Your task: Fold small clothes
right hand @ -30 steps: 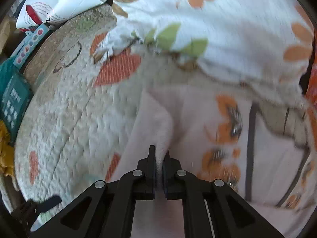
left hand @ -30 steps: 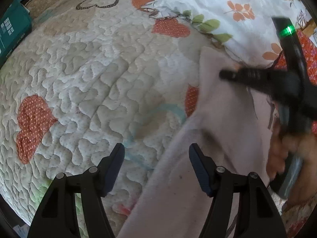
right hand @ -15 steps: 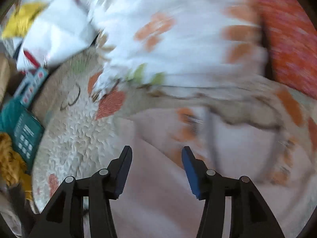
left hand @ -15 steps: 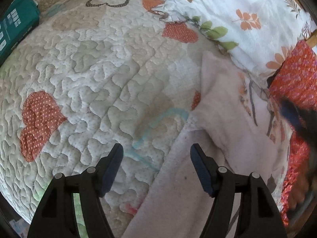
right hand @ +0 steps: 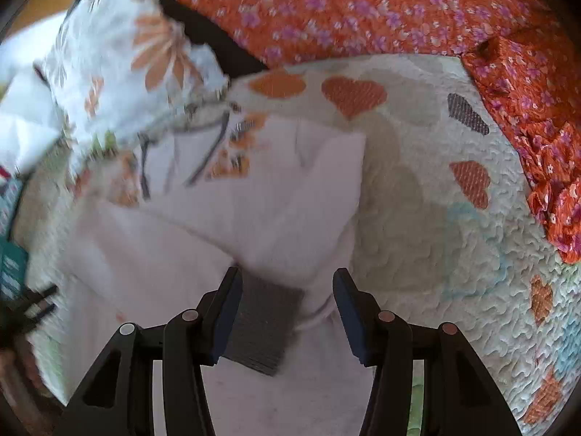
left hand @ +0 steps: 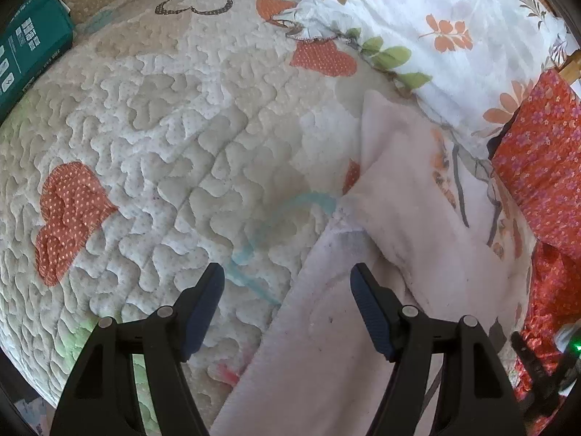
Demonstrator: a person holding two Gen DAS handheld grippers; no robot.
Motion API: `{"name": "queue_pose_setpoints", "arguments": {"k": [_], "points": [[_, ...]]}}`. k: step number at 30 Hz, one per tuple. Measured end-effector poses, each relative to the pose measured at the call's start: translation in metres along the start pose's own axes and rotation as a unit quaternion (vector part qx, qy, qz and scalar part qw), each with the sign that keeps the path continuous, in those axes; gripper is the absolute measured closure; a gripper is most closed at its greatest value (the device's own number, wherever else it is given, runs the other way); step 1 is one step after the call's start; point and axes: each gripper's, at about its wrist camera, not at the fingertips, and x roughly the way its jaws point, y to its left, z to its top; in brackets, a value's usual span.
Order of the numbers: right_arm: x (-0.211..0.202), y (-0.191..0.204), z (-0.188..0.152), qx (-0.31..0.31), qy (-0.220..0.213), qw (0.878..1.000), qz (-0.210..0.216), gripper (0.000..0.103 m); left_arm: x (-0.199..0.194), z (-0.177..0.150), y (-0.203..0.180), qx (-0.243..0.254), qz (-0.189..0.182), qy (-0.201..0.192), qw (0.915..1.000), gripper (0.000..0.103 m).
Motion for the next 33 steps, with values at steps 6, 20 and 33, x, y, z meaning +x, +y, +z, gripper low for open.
{"name": "queue_pose_setpoints", "arguments": {"k": [6,20,33], "points": [[0.032,0.035,-0.017,-0.075,0.006,0.996,-0.038,0.047,-0.002,0.001,0.002,0.008,0.004,-0.002,1.0000,0.032],[0.000,0.036,0.026,-0.088,-0.038,0.993,-0.075,0.095,0.000,0.003,0.009,-0.001,0.006,0.003,1.0000,0.032],[0.000,0.103,0.017,-0.096,-0.081,0.992,-0.005,0.076,-0.009,0.007,0.025,-0.045,0.008,-0.010,0.9989,0.032]]}}
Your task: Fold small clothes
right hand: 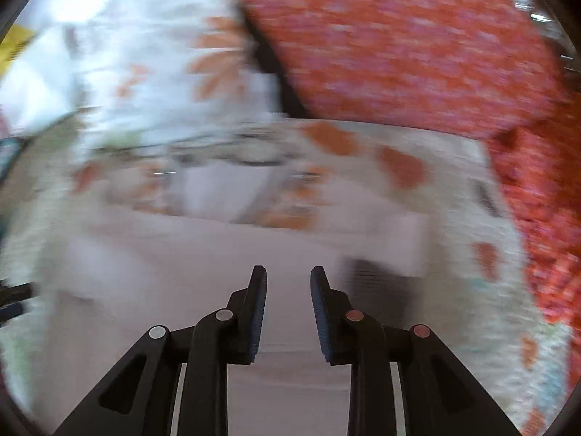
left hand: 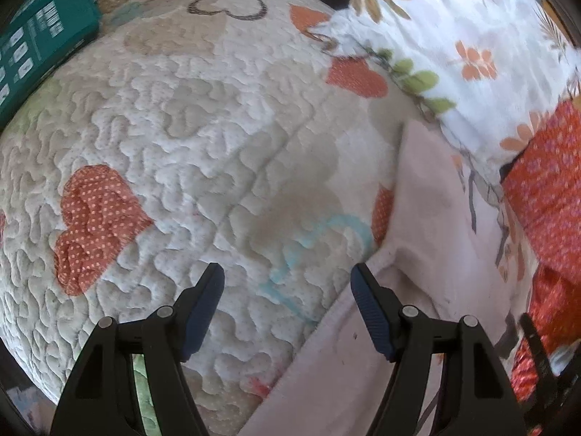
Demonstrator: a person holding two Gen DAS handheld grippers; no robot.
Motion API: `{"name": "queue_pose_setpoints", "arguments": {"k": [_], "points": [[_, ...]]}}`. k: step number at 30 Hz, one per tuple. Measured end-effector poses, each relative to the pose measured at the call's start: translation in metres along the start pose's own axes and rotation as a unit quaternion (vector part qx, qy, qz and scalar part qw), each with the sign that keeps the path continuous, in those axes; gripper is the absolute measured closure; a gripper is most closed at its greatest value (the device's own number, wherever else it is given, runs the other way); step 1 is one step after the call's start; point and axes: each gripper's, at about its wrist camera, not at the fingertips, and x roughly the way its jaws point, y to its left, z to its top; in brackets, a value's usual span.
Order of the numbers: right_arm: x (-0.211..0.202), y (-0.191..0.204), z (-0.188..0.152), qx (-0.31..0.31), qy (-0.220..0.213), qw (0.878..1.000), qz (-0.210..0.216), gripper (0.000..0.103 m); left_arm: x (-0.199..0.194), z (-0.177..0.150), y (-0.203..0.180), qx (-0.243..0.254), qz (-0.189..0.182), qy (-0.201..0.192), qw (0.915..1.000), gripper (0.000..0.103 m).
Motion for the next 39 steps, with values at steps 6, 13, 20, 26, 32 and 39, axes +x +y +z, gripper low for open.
{"name": "queue_pose_setpoints", "arguments": {"k": [6,13,20,26,32,39], "points": [[0.036,0.094,0.019,-0.004,0.051,0.986,0.159,0.088,-0.006,0.003,0.014,-0.019,0.001,-0.007,0.9998,0.032],[0.121,0.171,0.026,0.007,0.158,0.973,0.166,0.086,-0.008,0.007,0.022,-0.023,-0.005,-0.002,0.9997,0.032],[0.089,0.182,0.037,-0.032,0.102,0.982,0.157,0.085,-0.015,0.010,0.033,-0.037,-0.008,-0.003,0.9993,0.030],[0.089,0.197,0.000,-0.059,0.125,0.981,0.135,0.085,-0.017,0.008,0.032,-0.029,-0.004,-0.002,0.9996,0.029],[0.046,0.172,-0.023,-0.034,0.114,0.980,0.162,0.068,-0.022,0.006,0.028,-0.005,0.012,-0.014,0.9998,0.029],[0.012,0.082,-0.094,0.034,0.147,0.978,0.142,0.068,-0.027,-0.005,0.017,0.033,0.012,-0.015,0.9993,0.029]]}}
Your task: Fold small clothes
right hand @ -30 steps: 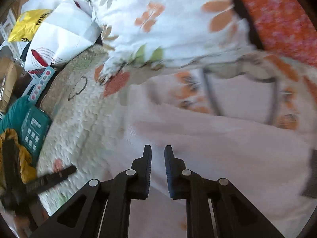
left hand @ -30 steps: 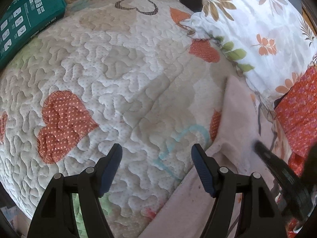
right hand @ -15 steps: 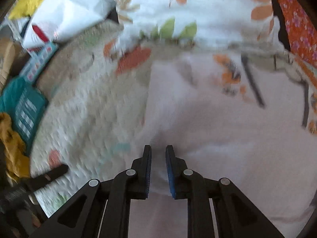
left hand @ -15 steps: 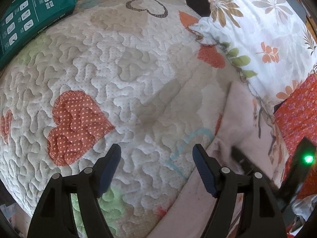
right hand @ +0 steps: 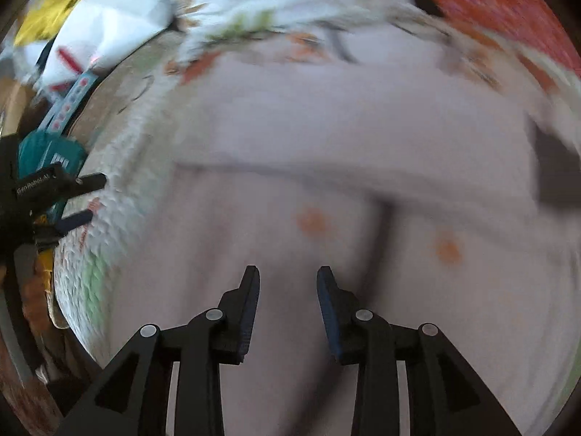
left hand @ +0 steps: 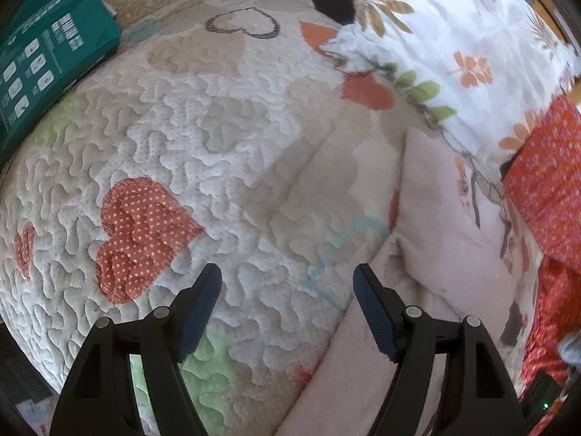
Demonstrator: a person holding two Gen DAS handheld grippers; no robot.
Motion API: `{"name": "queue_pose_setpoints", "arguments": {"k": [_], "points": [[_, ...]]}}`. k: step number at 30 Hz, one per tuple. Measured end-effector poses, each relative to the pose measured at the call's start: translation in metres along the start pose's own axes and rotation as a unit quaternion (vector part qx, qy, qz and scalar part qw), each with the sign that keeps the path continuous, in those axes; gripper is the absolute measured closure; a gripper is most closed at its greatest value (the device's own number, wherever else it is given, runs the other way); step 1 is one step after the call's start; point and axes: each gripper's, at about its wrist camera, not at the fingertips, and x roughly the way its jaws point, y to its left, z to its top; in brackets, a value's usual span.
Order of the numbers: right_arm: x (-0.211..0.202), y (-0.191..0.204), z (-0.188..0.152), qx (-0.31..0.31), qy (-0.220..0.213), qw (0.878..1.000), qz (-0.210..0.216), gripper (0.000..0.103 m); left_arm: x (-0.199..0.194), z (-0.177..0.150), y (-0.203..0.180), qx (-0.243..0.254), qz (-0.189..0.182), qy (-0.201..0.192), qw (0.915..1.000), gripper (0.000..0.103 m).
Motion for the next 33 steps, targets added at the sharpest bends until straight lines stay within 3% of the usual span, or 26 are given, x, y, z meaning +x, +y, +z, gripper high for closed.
{"name": "queue_pose_setpoints", "arguments": {"k": [2,7,11,16,21,26,30,33], "points": [[-0.018,-0.028,-0.021,0.048,-0.014,0.998,0.031,0.067,-0.002,-0.005,-0.006,0.019,0.001,-0.003,0.9998,0.029],[-0.060,-0.072,-0.063,0.111,-0.043,0.993,-0.005,0.066,-0.013,-0.024,-0.028,0.083,0.019,-0.028,0.9959,0.029],[-0.090,-0.091,-0.092,0.117,-0.077,0.989,-0.037,0.061,-0.025,-0.053,-0.039,0.128,0.023,-0.038,0.9908,0.029],[-0.102,-0.110,-0.125,0.129,-0.104,0.984,-0.069,0.055,-0.035,-0.100,-0.039,0.146,0.033,-0.042,0.9879,0.029],[-0.104,-0.113,-0.136,0.144,-0.113,0.982,-0.047,0.048,-0.041,-0.150,-0.049,0.200,0.071,-0.073,0.9744,0.029],[-0.105,-0.111,-0.145,0.130,-0.119,0.983,-0.045,0.047,-0.028,-0.190,-0.048,0.204,0.070,-0.036,0.9759,0.029],[-0.105,-0.112,-0.148,0.139,-0.121,0.982,-0.037,0.046,-0.022,-0.206,-0.057,0.225,0.095,-0.048,0.9684,0.027],[-0.104,-0.110,-0.148,0.144,-0.123,0.981,-0.035,0.043,-0.020,-0.205,-0.055,0.218,0.091,-0.042,0.9708,0.024]]}}
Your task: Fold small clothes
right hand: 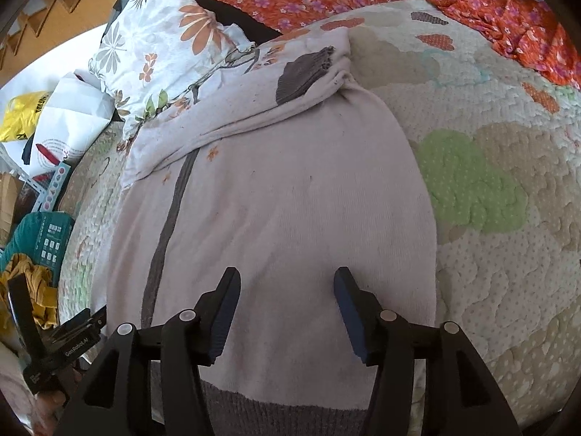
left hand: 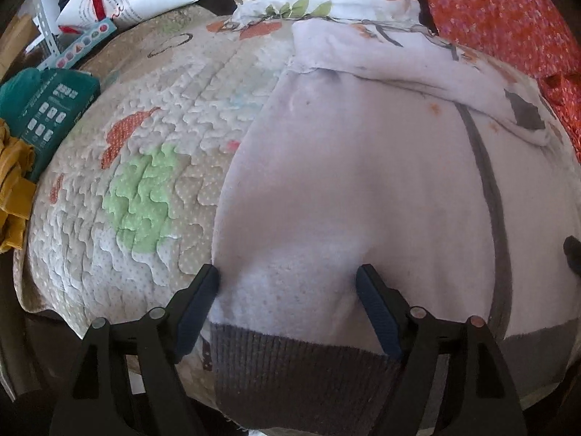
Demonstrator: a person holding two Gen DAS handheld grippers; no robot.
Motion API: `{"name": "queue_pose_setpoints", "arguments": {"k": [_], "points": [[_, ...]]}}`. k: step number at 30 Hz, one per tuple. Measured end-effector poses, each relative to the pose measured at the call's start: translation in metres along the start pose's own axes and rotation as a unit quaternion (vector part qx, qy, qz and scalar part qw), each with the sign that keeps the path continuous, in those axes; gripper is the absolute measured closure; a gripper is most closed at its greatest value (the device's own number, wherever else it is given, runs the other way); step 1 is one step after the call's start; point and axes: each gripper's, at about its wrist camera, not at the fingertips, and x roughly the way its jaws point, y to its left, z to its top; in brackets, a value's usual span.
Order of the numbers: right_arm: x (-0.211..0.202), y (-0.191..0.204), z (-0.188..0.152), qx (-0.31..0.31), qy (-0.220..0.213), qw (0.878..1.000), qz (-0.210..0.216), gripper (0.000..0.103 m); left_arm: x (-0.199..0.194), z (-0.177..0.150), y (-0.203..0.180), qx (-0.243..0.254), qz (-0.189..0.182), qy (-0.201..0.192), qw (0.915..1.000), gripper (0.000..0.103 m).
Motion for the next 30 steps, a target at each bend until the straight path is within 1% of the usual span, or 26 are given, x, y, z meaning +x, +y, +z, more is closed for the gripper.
{"name": "queue_pose_setpoints", "arguments": {"k": [2,6,11,14,19,26,29,30], "points": [[0.002,0.002,0.000,-0.004,-0.002,1.000,-0.001,0.039,0.003,0.000,0.002,-0.009,-0.003,0.006,0.9999,0.020],[0.005,0.011,-0.002,-0.025,-0.007,1.000,-0.014,0.031,0.006,0.000,0.004,-0.013,-0.009,0.010,0.9998,0.019],[0.013,0.030,-0.009,-0.077,-0.014,0.995,-0.054,0.018,0.007,0.000,0.005,-0.011,-0.013,0.011,0.9998,0.018],[0.018,0.039,-0.013,-0.106,-0.018,0.991,-0.078,0.013,0.007,0.001,0.006,-0.013,-0.016,0.013,0.9997,0.017],[0.023,0.046,-0.018,-0.130,-0.024,0.986,-0.101,0.010,0.008,0.001,0.006,-0.017,-0.019,0.016,0.9995,0.016],[0.025,0.047,-0.019,-0.140,-0.030,0.984,-0.108,0.007,0.007,0.000,0.006,-0.017,-0.021,0.016,0.9995,0.016],[0.026,0.048,-0.021,-0.149,-0.035,0.982,-0.112,0.005,0.003,0.001,0.007,-0.016,-0.028,0.012,0.9994,0.016],[0.027,0.048,-0.021,-0.151,-0.038,0.981,-0.112,0.004,-0.003,0.001,0.009,-0.017,-0.038,0.003,0.9991,0.016]]}}
